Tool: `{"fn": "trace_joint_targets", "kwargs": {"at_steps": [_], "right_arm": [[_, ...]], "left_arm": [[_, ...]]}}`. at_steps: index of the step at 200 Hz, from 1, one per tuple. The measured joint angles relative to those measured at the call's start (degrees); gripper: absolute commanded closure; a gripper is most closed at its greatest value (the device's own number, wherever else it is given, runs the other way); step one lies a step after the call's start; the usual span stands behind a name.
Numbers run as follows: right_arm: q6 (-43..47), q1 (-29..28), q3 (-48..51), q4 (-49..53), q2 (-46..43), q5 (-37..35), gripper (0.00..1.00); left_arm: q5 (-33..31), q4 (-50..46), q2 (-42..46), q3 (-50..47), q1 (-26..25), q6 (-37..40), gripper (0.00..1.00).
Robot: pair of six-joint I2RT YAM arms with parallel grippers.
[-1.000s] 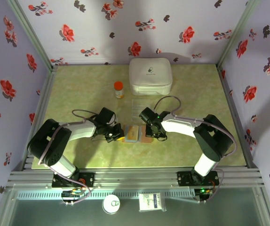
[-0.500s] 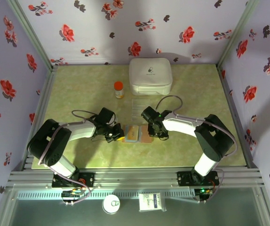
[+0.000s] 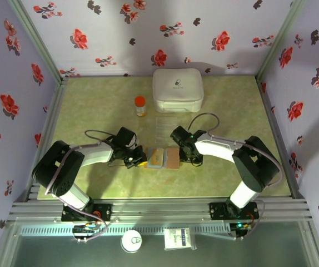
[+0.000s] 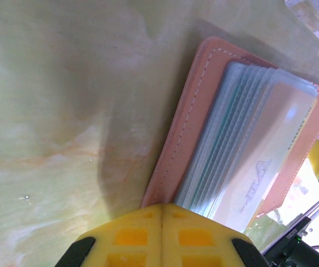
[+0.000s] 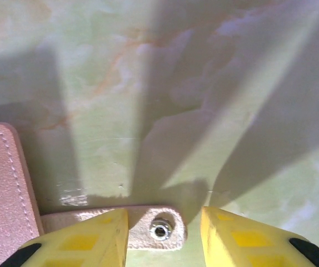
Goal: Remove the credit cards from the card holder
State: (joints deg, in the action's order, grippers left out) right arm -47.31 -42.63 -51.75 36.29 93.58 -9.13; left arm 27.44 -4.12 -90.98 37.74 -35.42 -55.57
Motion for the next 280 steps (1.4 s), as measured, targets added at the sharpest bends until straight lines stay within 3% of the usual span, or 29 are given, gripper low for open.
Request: {"fn": "trace_joint_targets", "kwargs": {"at_steps": [183, 280], "right_arm": [[2.08, 1.44, 0.46, 1.05, -0.48, 0.13, 0.60], [2.34, 1.44, -4.33, 6.27, -5.99, 1.42, 0.57]], "left_arm": [[-2.08, -0.72, 0.87, 0.09, -2.32, -2.62, 1.00], [-7.63, -15.58, 4.87, 8.70, -2.67, 1.33, 1.00]]}}
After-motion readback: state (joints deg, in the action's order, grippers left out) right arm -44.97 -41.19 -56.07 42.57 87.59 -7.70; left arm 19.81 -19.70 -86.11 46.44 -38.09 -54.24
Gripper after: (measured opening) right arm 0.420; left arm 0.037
